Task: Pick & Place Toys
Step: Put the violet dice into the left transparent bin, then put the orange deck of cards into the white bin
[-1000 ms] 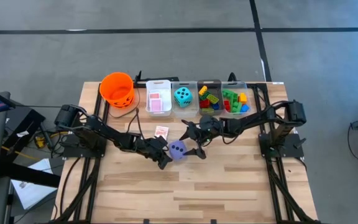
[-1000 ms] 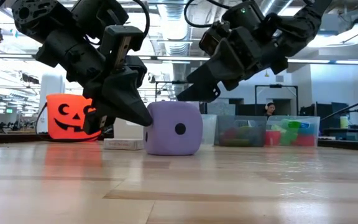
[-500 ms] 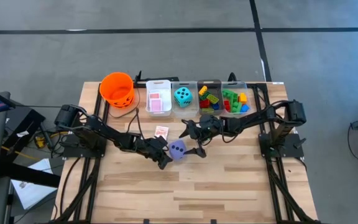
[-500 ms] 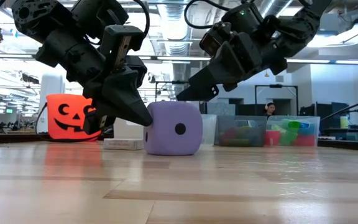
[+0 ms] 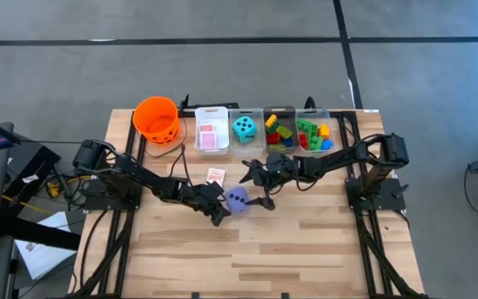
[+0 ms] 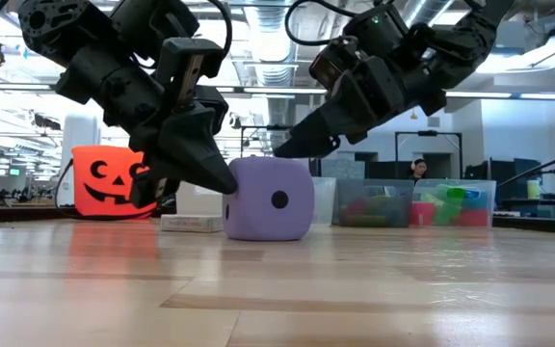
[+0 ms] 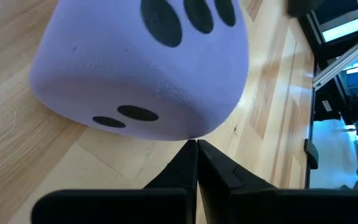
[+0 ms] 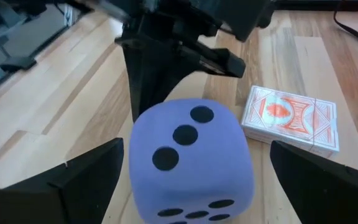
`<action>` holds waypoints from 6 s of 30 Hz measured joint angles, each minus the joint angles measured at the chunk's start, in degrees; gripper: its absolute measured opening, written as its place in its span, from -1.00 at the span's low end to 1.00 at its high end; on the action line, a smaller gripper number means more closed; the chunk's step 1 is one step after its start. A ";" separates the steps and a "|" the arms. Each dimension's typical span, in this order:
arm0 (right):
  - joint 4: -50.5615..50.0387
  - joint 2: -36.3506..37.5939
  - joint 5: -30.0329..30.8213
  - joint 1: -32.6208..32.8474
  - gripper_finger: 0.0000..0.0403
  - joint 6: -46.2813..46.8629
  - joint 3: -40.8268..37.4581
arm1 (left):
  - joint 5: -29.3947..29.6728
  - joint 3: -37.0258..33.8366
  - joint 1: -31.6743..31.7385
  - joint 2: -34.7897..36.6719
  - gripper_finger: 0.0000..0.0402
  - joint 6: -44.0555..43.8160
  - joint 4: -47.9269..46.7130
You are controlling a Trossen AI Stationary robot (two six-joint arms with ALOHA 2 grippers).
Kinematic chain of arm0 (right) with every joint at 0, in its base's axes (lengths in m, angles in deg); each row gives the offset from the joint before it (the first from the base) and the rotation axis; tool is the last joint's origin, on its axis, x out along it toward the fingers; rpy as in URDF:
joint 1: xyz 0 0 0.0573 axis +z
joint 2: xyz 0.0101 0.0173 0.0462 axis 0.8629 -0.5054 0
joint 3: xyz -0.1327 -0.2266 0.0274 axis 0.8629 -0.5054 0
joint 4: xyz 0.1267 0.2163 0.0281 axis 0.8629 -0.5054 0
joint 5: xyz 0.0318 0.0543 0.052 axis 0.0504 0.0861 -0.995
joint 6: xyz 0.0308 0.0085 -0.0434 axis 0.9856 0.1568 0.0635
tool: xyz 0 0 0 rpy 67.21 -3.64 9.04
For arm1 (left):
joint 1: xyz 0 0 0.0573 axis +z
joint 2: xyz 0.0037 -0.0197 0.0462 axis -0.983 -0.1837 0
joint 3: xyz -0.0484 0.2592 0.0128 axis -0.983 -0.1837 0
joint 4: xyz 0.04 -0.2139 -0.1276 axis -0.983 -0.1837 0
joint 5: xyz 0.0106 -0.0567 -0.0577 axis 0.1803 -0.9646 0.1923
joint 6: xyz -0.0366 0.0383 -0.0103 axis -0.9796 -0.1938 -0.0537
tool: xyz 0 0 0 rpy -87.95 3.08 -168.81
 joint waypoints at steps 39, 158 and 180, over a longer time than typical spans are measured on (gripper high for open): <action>-0.80 -12.18 4.44 1.07 0.98 2.00 10.38 | -0.30 0.04 1.05 0.02 -1.00 3.45 2.58; -99.88 18.32 37.16 3.56 0.90 -3.59 71.54 | 31.85 38.62 0.58 -3.14 0.34 45.87 -25.57; -96.82 19.51 34.83 -1.33 0.90 -12.49 71.30 | 36.00 34.74 -9.59 -4.31 0.35 -25.59 -63.40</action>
